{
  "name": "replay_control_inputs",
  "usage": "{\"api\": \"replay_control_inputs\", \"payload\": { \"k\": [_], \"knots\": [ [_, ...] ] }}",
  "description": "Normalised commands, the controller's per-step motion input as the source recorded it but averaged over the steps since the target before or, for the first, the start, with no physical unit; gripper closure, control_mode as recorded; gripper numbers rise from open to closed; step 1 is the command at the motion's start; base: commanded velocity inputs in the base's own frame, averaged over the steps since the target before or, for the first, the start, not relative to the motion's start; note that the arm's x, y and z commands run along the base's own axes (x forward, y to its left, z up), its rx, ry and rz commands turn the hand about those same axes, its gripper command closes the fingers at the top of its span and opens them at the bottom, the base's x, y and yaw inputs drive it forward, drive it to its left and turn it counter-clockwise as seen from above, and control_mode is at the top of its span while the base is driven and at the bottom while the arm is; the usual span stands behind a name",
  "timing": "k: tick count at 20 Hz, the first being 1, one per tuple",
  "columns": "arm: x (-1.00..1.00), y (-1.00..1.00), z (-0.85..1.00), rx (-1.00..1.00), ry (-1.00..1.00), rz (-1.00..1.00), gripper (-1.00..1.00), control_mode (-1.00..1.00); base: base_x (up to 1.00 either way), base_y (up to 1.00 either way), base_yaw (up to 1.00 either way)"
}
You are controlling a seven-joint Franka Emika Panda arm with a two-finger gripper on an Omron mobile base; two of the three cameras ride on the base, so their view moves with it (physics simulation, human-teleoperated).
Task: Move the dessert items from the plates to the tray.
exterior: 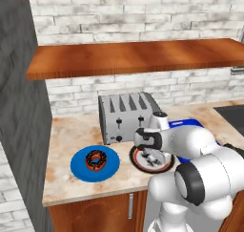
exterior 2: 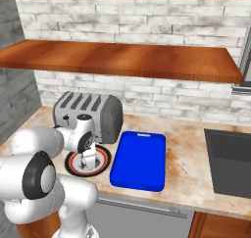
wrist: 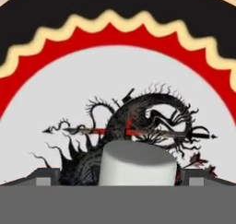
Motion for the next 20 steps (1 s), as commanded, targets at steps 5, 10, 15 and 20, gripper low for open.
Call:
{"api": "replay_control_inputs", "payload": {
  "k": [5,10,15,20],
  "knots": [
    [0.0,0.0,0.1,0.0,0.0,-0.01,1.0,-1.0,0.0,0.0,0.0],
    [0.0,-0.15,0.66,-0.03,0.0,-0.17,1.0,-1.0,0.0,0.0,0.0],
    [0.0,-0.82,0.55,-0.09,0.0,-0.16,1.0,-1.0,0.0,0.0,0.0],
    [0.0,-1.0,0.05,-0.06,0.0,-0.07,1.0,-1.0,0.0,0.0,0.0]
  ]
}}
